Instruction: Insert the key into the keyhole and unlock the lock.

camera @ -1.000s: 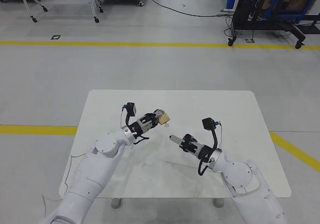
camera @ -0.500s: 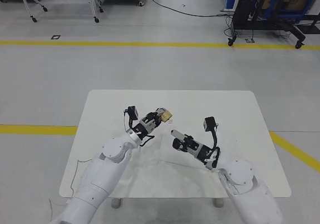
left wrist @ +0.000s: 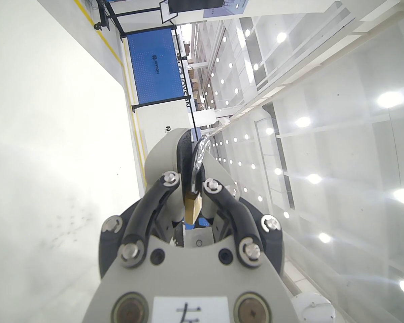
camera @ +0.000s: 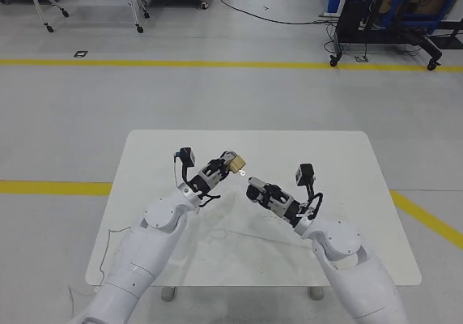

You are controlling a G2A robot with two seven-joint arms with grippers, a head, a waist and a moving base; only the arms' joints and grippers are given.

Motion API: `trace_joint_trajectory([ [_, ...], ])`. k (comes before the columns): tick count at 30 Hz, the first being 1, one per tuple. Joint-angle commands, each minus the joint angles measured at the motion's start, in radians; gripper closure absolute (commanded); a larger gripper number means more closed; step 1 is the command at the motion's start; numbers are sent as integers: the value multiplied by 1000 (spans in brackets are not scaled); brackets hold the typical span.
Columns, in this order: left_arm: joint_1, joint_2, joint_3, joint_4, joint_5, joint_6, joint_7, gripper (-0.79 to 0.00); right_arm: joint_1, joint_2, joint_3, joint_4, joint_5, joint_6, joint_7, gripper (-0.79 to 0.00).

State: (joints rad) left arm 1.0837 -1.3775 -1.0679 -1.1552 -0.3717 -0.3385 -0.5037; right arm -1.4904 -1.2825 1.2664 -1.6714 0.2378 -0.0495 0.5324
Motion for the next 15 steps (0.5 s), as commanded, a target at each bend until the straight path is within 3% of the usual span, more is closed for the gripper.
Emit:
trace_joint_trajectory([
  [1, -2, 0, 1, 1, 15, -1, 0, 0, 1, 0, -4, -1, -14, 0, -15, -292],
  [5, -4, -1, 6, 2, 26, 0, -7, 0, 11, -1, -14, 0, -46, -3, -57, -342],
  [15, -9, -4, 8, 10, 28, 7, -27, 0, 56, -6, -49, 35, -73, 18, -97, -203],
])
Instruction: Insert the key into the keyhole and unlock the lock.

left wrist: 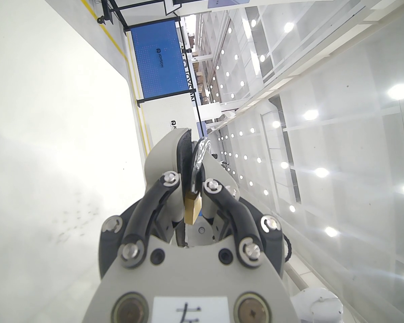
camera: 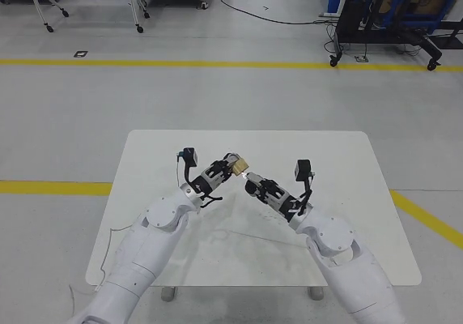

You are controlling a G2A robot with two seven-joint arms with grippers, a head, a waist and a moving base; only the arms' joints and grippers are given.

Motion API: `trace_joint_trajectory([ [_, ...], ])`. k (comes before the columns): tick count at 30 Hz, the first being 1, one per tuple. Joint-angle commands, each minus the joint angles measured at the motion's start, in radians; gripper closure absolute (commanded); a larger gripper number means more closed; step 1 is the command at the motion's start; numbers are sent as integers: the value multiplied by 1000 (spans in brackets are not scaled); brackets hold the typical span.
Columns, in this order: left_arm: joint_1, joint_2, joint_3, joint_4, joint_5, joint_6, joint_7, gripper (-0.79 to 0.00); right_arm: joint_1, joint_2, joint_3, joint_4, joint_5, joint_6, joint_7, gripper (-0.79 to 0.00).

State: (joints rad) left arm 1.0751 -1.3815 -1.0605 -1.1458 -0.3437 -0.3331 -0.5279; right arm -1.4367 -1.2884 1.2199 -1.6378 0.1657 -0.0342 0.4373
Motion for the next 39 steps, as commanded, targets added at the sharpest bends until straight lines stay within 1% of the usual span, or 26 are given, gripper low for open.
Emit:
trace_joint_trajectory([
  [1, -1, 0, 0, 1, 0, 2, -4, 0, 4, -1, -5, 2, -4, 4, -8, -194],
  [4, -2, -1, 1, 2, 4, 3, -6, 0, 7, -2, -10, 4, -6, 9, -25, -185],
  [7, -3, -1, 0, 4, 8, 2, -9, 0, 7, -2, -11, 5, -4, 7, -31, -135],
  [9, -3, -2, -1, 4, 9, 1, -10, 0, 7, -2, -12, 5, -2, 7, -33, -83],
  [10, -2, -2, -1, 4, 9, 1, -10, 0, 8, -3, -14, 7, 0, 9, -32, -25],
  [11, -2, -2, -1, 4, 11, 1, -9, 0, 9, -3, -17, 8, 1, 11, -33, 0],
  [16, -2, -2, -2, 4, 14, 3, -13, 0, 16, -6, -27, 22, 27, 16, -38, 0],
  [19, -2, -3, 0, 4, 15, 7, -21, 0, 19, -9, -34, 35, 74, 27, -28, 0],
  [21, -3, -3, 1, 4, 15, 6, -31, 0, 19, -13, -31, 47, 170, 29, 11, 0],
  [24, -4, -3, 1, 5, 18, 0, -39, 0, 23, -14, -18, 71, 269, 41, 62, 0],
  [32, -8, -3, 1, 8, 25, -18, -65, 0, 25, -14, 20, 112, 504, 97, 195, 0],
  [39, -10, -2, 0, 5, 32, -59, -105, 0, 41, -9, 55, 172, 655, 184, 303, 0],
])
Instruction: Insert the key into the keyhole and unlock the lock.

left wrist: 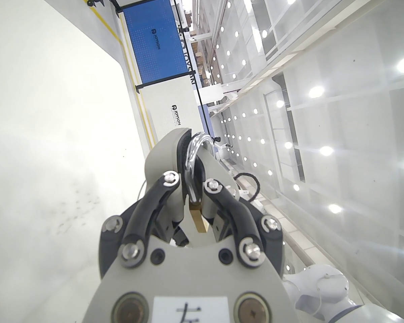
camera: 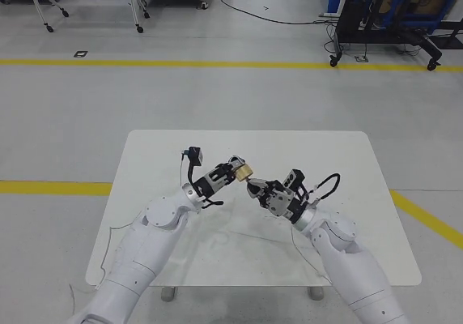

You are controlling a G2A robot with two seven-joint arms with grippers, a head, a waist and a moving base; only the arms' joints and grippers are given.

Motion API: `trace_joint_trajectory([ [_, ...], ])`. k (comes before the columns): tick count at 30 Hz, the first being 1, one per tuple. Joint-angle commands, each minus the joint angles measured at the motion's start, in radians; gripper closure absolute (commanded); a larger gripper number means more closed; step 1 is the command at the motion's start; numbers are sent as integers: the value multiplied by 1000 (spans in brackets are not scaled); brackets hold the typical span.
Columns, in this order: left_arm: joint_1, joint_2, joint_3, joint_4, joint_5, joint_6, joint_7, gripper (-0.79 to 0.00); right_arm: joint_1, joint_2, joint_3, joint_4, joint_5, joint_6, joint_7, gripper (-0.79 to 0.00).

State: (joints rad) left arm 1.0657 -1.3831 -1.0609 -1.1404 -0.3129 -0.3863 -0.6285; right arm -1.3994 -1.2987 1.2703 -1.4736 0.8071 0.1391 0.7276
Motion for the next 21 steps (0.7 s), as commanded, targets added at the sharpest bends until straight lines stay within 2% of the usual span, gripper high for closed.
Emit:
trace_joint_trajectory([
  [1, 0, 0, 1, -1, 4, -13, -7, 0, 6, 2, 8, 16, 23, 21, 26, 0],
  [7, -3, 1, -3, 5, 4, -31, -11, 0, 10, 11, 28, 25, 11, 38, 51, 0],
  [8, -3, 1, -3, 6, 4, -31, -11, 0, 8, 12, 30, 22, 0, 34, 48, -31],
  [9, -3, 1, -4, 7, 4, -31, -9, 0, 6, 14, 32, 18, -10, 31, 51, -243],
  [12, -3, 0, -5, 12, 12, -17, 15, 0, -2, 21, 43, 7, -49, 19, 79, -523],
  [13, -3, -1, -3, 13, 17, -9, 25, 0, -7, 25, 49, 1, -70, 15, 93, -542],
  [15, -4, -2, 4, 15, 35, 10, 40, 0, -19, 32, 73, -11, -84, 2, 109, -459],
  [17, -6, -4, 18, 15, 68, 26, 54, 0, -37, 40, 108, -24, -100, -10, 115, -437],
  [18, -6, -5, 26, 15, 83, 34, 60, 0, -48, 44, 129, -35, -100, -16, 117, -459],
  [19, -8, -6, 33, 16, 106, 44, 70, 0, -62, 49, 154, -48, -98, -22, 118, -517],
  [21, -12, -8, 52, 18, 160, 67, 90, 0, -94, 58, 212, -80, -108, -39, 105, -714],
])
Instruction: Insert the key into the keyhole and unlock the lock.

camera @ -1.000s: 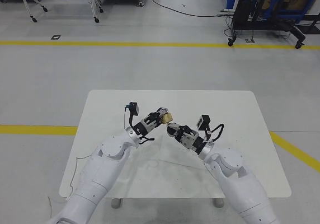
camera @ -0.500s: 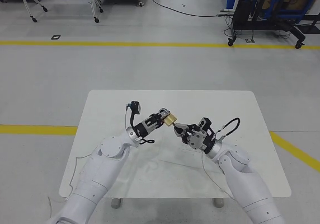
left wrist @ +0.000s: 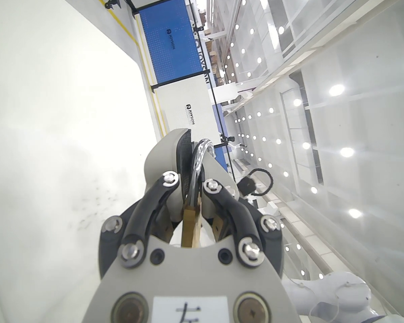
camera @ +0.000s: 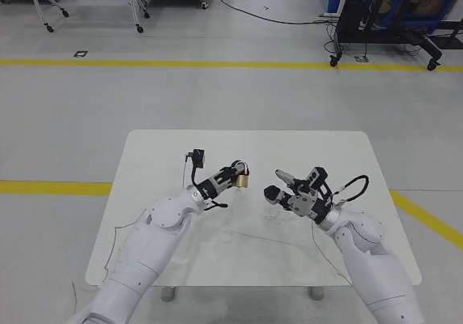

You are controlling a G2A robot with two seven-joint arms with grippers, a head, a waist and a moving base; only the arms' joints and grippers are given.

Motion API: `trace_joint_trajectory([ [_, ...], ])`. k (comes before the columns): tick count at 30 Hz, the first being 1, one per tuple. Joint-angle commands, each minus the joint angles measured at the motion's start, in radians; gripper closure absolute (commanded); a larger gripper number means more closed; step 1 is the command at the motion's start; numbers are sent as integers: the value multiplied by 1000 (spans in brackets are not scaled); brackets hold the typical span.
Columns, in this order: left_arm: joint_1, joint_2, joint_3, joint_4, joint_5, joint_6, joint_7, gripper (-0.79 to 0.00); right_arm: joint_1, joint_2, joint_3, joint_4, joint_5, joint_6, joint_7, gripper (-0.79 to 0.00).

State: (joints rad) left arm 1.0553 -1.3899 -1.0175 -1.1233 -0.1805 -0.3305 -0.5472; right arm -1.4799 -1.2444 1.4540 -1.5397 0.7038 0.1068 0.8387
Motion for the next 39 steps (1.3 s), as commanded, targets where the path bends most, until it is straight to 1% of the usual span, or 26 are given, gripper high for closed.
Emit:
trace_joint_trajectory([
  [1, -4, -3, 20, 3, 47, 25, 17, 0, -33, 9, 64, -34, -8, -19, -18, -754],
  [2, -8, -5, 32, 5, 64, 40, 24, 0, -52, 13, 97, -53, -14, -28, -32, -785],
  [6, -42, -21, 94, 31, 153, 92, 56, 0, -125, 28, 213, -132, -43, -50, -78, -785],
  [9, -65, -32, 143, 63, 228, 123, 63, 0, -161, 33, 267, -180, -48, -58, -103, -785],
  [12, -85, -41, 187, 90, 312, 161, 75, 0, -185, 37, 299, -213, -58, -63, -124, -785],
  [17, -109, -54, 256, 126, 455, 218, 79, 0, -189, 37, 302, -219, -58, -61, -126, -785],
  [18, -112, -57, 265, 131, 463, 226, 65, -77, -189, 37, 302, -219, -58, -61, -126, -785],
  [19, -115, -59, 271, 134, 473, 231, 54, -212, -189, 37, 302, -219, -58, -61, -126, -785],
  [20, -117, -60, 276, 138, 479, 235, 45, -379, -189, 37, 302, -219, -58, -61, -126, -785],
  [21, -119, -61, 277, 140, 479, 238, 35, -720, -189, 37, 302, -219, -58, -61, -126, -785],
  [22, -121, -62, 275, 141, 475, 239, 31, -785, -189, 37, 302, -219, -58, -61, -126, -785],
  [24, -120, -61, 261, 143, 447, 231, 18, -785, -189, 37, 302, -219, -58, -61, -126, -785],
  [28, -120, -53, 221, 147, 430, 214, 31, -785, -189, 37, 302, -219, -58, -61, -126, -785],
  [31, -111, -45, 183, 130, 418, 182, 71, -785, -189, 37, 302, -219, -58, -61, -126, -785],
  [33, -101, -36, 151, 104, 425, 136, 121, -785, -189, 37, 302, -219, -58, -61, -126, -785],
  [35, -86, -22, 116, 67, 482, 78, 195, -785, -186, 36, 300, -219, -50, -69, -139, -785],
  [36, -86, -11, 103, 37, 594, 39, 275, -785, -181, 35, 303, -215, -43, -84, -152, -785],
  [37, -71, 1, 91, 5, 720, -7, 374, -785, -175, 35, 311, -211, -38, -104, -162, -785],
  [39, -30, 21, 56, -54, 901, -39, 547, -785, -164, 35, 336, -203, -20, -150, -182, -785],
])
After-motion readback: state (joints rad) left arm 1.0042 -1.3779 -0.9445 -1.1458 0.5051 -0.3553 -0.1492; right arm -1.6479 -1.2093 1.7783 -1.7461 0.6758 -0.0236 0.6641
